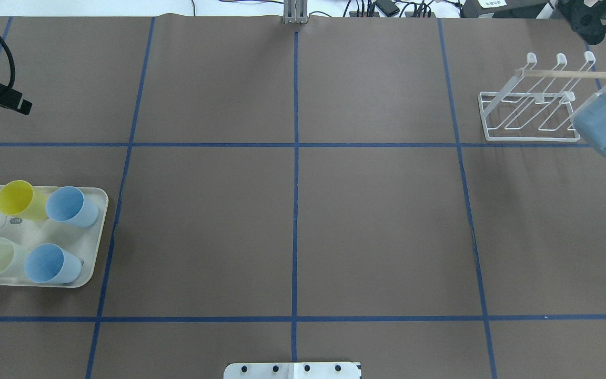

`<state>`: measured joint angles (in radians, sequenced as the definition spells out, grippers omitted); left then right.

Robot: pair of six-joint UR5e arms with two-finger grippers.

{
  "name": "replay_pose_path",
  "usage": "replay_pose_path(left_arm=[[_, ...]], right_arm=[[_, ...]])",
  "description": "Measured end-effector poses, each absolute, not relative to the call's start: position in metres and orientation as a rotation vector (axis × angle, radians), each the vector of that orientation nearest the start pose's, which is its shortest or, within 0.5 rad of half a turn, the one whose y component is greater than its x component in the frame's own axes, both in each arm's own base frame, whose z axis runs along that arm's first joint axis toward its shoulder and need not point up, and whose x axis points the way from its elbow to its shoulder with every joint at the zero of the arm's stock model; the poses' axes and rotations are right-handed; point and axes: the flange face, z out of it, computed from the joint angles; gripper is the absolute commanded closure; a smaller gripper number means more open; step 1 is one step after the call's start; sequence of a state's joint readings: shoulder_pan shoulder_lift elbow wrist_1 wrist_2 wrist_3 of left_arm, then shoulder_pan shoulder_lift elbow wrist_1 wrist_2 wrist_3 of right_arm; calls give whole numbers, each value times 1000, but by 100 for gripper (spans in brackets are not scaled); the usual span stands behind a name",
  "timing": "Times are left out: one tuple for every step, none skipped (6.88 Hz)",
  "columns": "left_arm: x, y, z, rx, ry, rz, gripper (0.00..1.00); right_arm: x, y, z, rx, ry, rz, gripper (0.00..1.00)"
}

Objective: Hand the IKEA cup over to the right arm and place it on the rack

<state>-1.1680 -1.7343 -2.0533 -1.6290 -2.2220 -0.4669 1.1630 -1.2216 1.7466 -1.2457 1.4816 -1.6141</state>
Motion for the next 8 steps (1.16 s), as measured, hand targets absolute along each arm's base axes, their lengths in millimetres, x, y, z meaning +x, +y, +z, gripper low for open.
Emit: replay_pose_path(left_arm=[[133,-498,343,349,851,169,0],[134,-498,344,346,851,169,0],[135,-498,344,345,852,168,0],[135,-498,344,344,853,168,0],[135,-498,344,342,854,168,0],[136,-498,344,339,858,169,0],[136,-498,344,337,861,170,0],[136,-498,344,336,862,171,0]], right_arm=[[-114,-641,376,736,667,-1855,73],[-114,-655,408,728,680,-1857,73],[-117,-667,443,735,700,-1859,74],[-117,-673,470,733,725,-1863,74],[-115,-674,484,714,750,-1863,75],[-114,-671,492,691,773,-1859,75],[-121,-669,493,676,794,-1856,76],[-133,-666,493,672,808,-1859,77]])
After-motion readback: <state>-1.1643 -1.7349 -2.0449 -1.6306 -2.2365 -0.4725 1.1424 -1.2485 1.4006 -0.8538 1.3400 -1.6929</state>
